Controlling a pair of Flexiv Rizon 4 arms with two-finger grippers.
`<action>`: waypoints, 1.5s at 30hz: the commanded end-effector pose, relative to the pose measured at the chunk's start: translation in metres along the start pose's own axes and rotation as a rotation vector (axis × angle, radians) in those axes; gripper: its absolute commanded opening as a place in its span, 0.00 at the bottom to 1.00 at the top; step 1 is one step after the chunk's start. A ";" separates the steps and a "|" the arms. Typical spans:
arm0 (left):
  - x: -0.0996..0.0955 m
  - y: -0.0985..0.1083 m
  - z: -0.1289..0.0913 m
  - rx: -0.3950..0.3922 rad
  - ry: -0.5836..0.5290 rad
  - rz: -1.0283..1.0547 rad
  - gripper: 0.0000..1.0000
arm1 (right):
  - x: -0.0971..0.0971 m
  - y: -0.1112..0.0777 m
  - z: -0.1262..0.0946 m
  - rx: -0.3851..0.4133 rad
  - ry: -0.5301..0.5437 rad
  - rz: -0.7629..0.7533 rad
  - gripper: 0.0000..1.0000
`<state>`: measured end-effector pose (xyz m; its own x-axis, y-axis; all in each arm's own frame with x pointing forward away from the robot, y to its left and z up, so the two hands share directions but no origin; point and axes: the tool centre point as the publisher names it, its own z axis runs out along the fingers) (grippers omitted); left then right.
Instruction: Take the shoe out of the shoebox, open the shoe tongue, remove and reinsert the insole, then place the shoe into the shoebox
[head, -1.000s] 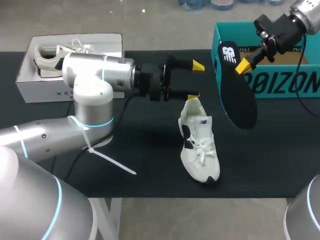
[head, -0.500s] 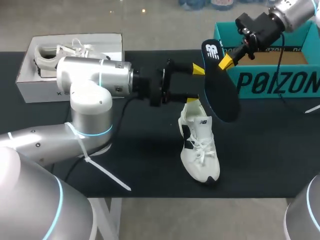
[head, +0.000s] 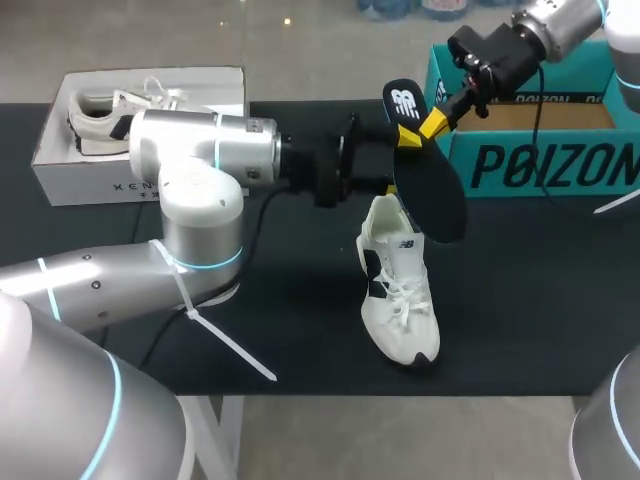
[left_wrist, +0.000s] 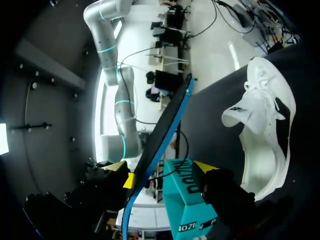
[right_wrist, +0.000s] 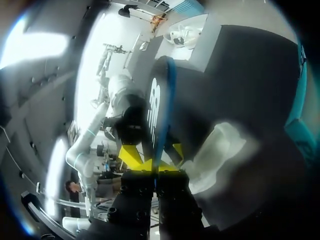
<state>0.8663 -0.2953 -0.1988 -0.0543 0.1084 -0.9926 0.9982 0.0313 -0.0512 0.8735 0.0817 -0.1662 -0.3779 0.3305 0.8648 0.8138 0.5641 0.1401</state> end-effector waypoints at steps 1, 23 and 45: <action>0.002 -0.001 0.004 -0.008 -0.004 0.003 0.36 | -0.003 -0.001 -0.002 -0.001 0.004 0.004 0.00; 0.000 -0.007 0.002 -0.005 -0.015 0.010 0.24 | -0.003 0.000 0.003 -0.014 0.045 0.011 0.00; 0.002 -0.014 -0.008 0.007 -0.017 0.020 0.00 | -0.004 -0.014 0.002 -0.066 0.054 0.052 1.00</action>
<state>0.8526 -0.2916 -0.1984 -0.0354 0.0912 -0.9952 0.9991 0.0245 -0.0333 0.8705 0.0798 -0.1743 -0.3081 0.3141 0.8980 0.8517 0.5116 0.1133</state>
